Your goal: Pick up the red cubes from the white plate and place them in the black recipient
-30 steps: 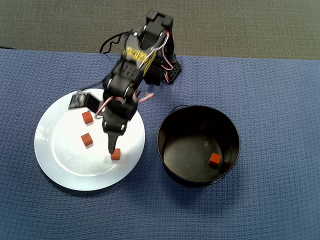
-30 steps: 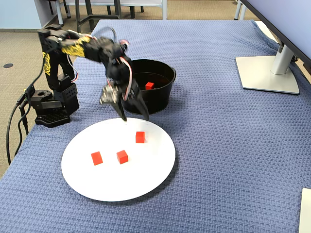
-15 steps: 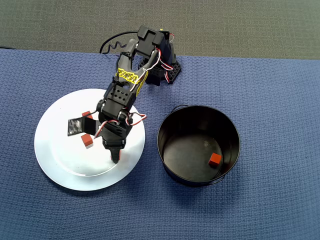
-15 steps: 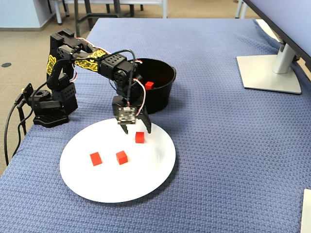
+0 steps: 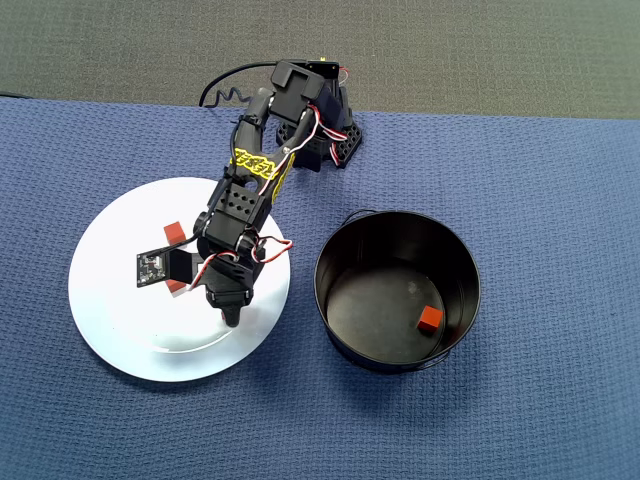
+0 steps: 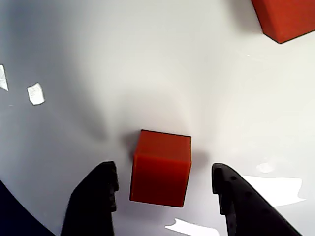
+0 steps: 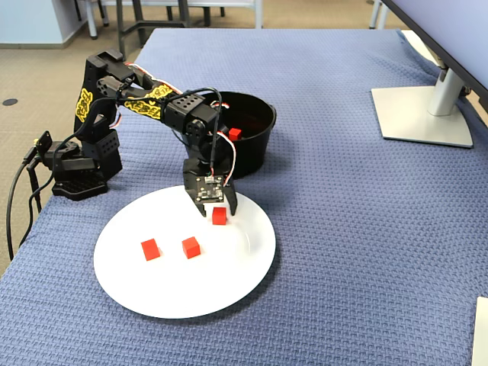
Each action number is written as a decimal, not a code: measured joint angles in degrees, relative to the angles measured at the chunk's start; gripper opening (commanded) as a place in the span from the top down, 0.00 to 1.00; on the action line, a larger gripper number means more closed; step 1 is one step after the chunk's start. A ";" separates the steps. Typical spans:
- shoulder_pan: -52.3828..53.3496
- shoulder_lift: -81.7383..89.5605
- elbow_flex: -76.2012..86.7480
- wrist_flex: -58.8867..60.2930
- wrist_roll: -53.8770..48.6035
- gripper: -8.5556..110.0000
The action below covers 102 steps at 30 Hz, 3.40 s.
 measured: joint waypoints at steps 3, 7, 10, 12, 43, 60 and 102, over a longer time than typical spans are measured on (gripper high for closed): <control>0.00 0.00 0.00 -0.62 0.18 0.93; 0.00 0.00 0.00 -0.88 1.14 0.93; 0.00 1.32 0.00 -0.88 2.37 0.93; 0.26 4.66 0.18 -0.79 3.25 0.93; -20.92 39.46 4.13 14.68 15.73 0.71; 14.68 19.25 9.93 0.70 -34.54 0.70; 17.75 6.50 12.13 -17.23 -44.82 0.93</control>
